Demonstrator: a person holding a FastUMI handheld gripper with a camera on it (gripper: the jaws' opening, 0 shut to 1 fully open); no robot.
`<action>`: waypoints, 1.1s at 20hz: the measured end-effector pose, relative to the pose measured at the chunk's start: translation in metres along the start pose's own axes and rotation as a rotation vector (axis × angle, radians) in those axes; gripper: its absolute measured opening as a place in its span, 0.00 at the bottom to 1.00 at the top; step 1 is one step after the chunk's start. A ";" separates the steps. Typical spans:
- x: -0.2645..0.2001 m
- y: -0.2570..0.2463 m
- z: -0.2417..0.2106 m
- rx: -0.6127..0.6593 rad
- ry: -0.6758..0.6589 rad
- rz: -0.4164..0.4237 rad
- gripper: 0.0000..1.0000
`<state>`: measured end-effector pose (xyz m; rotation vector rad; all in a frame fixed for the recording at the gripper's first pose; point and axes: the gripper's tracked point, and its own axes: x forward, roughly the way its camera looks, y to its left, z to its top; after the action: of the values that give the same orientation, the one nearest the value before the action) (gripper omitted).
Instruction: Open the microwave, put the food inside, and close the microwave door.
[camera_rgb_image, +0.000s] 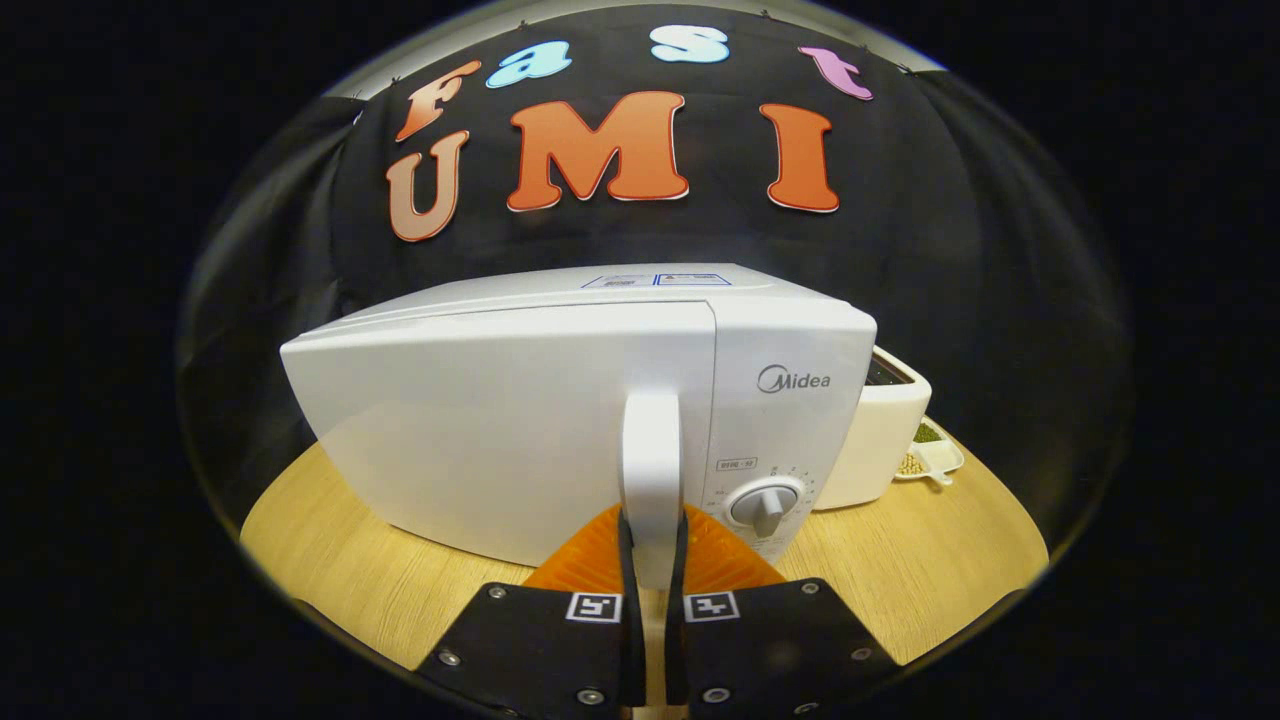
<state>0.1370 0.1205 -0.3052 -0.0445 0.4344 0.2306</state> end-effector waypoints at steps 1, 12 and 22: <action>0.000 0.000 -0.001 0.011 0.009 -0.004 0.08; -0.099 0.032 -0.042 0.019 -0.022 -0.158 0.06; -0.175 0.098 -0.074 0.076 0.013 -0.329 0.06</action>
<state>-0.0707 0.1723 -0.2982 -0.0425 0.4417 -0.1101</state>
